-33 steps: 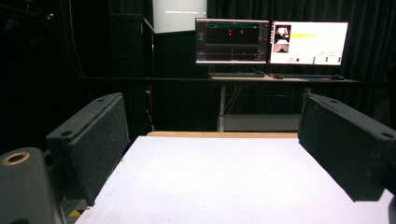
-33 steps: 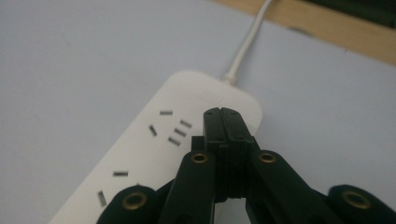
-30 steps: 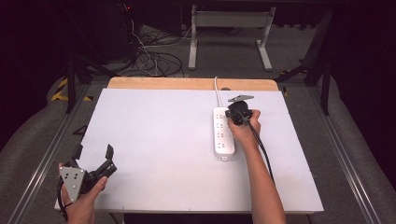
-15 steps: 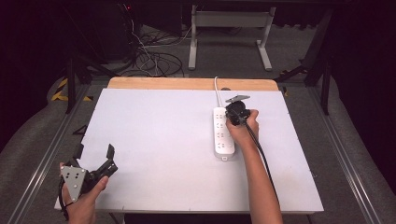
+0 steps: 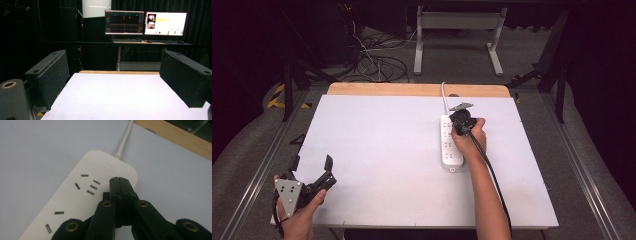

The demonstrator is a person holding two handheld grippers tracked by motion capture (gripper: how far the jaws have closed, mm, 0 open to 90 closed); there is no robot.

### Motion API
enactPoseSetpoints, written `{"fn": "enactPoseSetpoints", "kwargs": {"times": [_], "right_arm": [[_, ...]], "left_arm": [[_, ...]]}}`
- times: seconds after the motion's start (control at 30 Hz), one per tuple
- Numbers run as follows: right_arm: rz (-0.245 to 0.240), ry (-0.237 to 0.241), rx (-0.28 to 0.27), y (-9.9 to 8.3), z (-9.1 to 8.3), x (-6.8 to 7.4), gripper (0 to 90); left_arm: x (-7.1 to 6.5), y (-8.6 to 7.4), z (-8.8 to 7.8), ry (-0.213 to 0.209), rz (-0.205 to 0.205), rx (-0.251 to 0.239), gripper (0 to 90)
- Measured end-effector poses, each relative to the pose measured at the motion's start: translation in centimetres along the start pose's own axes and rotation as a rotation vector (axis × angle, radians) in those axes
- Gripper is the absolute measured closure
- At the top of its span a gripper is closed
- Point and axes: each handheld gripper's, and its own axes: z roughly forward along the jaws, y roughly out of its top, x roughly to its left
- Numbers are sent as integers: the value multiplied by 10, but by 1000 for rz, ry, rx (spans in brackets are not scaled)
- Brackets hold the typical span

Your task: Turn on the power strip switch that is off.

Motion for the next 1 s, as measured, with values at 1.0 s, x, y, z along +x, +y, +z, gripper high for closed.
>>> {"fn": "enactPoseSetpoints", "kwargs": {"times": [1.0], "right_arm": [[48, 147, -293, -14, -64, -18, 900]], "left_arm": [[0, 0, -1, 4, -6, 9, 94]]}}
